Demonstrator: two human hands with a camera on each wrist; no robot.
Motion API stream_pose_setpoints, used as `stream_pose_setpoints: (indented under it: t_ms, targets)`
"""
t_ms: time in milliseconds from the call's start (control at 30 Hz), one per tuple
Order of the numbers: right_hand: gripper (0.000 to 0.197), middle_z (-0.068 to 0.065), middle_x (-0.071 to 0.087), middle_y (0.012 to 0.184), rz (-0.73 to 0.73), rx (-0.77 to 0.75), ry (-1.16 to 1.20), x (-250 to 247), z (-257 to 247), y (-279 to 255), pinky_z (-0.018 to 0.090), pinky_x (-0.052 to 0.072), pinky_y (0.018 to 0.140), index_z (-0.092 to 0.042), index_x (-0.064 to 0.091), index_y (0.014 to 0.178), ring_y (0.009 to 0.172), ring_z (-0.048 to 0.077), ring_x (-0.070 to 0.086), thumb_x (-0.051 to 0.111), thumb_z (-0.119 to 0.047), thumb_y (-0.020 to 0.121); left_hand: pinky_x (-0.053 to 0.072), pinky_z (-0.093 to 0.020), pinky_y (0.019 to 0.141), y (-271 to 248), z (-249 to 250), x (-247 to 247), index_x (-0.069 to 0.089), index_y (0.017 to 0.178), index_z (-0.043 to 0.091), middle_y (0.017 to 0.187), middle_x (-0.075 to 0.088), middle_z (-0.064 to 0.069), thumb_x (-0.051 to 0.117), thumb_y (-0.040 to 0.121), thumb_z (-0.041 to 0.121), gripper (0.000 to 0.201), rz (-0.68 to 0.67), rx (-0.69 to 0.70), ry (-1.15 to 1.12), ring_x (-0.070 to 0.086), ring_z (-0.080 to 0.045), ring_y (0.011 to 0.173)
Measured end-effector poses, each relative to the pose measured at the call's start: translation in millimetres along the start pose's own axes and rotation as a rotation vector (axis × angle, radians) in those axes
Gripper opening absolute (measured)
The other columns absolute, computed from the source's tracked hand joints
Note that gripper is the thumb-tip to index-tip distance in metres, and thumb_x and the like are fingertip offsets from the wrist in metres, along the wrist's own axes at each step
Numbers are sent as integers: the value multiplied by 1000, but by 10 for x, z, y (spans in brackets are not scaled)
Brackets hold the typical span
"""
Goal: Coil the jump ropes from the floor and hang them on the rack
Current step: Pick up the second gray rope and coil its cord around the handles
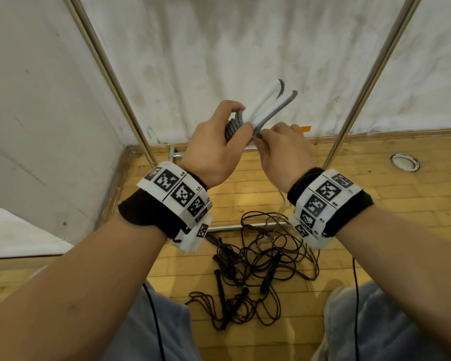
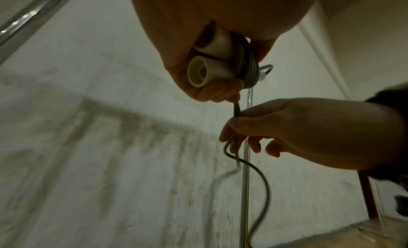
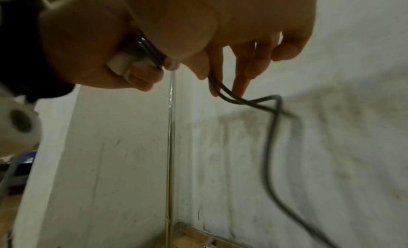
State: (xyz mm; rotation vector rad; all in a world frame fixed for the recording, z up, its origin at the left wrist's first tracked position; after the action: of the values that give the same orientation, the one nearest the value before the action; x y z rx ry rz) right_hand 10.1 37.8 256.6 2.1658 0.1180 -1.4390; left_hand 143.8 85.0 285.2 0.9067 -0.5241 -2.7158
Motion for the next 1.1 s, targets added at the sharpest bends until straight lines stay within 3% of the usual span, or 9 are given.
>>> stream_pose_setpoints:
  t_ms: [133,167,233,333,433,533,633,833,1100]
  targets:
    - [16,-10,63,74,-257,173,620,59,-62,27,20,37,59,-21,63,84,66,7,53,50,-19,94,47,-34,55,2,93,43,46,103,28,65,61,-1,49,91,34,14,8,14,-14,56,-14,55]
    - [17,-15,65,70,-376,207,837,72,-111,-3,15,43,66,-24,64,80,67,2,57,55,-18,92,48,-32,55,21,100,29,47,101,26,67,62,-1,49,90,34,14,31,-3,-44,58,-15,57]
    - [15,-8,69,74,-555,282,1193,137,-148,-47,25,45,82,-21,66,82,77,7,63,57,-14,91,48,-31,55,66,86,-18,50,98,23,70,64,-1,50,88,34,15,64,-43,-109,60,-16,59]
    - [19,0,64,68,-486,369,1271,152,-50,8,35,41,81,-13,62,85,77,21,63,47,-11,96,41,-22,49,113,31,-99,51,93,20,68,63,0,52,92,29,10,82,-65,-165,55,-6,48]
    - [25,1,47,61,-321,411,1316,147,-17,48,32,45,69,-10,59,84,56,18,59,39,-8,99,38,-15,45,125,-7,-134,50,88,20,65,63,4,52,94,25,8,106,-68,-210,53,-1,43]
    - [28,-3,37,59,-233,435,1311,165,-49,30,29,46,54,-14,59,83,40,10,41,37,-12,100,39,-16,47,125,-15,-145,49,93,19,67,63,7,51,93,28,9,119,-74,-203,53,1,45]
    - [27,-5,36,59,-201,364,1151,124,-47,33,21,29,40,-20,59,82,38,6,29,38,-17,100,43,-24,52,136,-15,-184,47,102,25,73,62,7,50,93,31,11,139,-57,-172,54,-2,49]
    - [25,-12,41,55,-160,75,654,20,-19,-13,21,31,50,-15,60,81,47,1,41,44,-26,97,53,-47,65,128,-87,-223,46,101,25,85,66,-9,52,94,34,13,119,-77,-45,61,-26,65]
    - [33,-9,43,59,-257,-16,339,-70,-45,-48,20,28,49,-13,60,74,53,6,41,45,-33,96,38,-27,49,151,-305,-182,36,106,21,74,49,11,55,93,34,26,34,-123,219,53,-10,60]
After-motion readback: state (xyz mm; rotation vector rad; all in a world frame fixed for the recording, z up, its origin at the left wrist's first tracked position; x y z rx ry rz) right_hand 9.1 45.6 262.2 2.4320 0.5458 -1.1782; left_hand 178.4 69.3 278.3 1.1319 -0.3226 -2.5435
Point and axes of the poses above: each hand's wrist, its own y-axis towards the middle knuckle, its own x-axis out of the palm, z = x × y, the point moved 2 cm from there along y, towards the middle knuckle
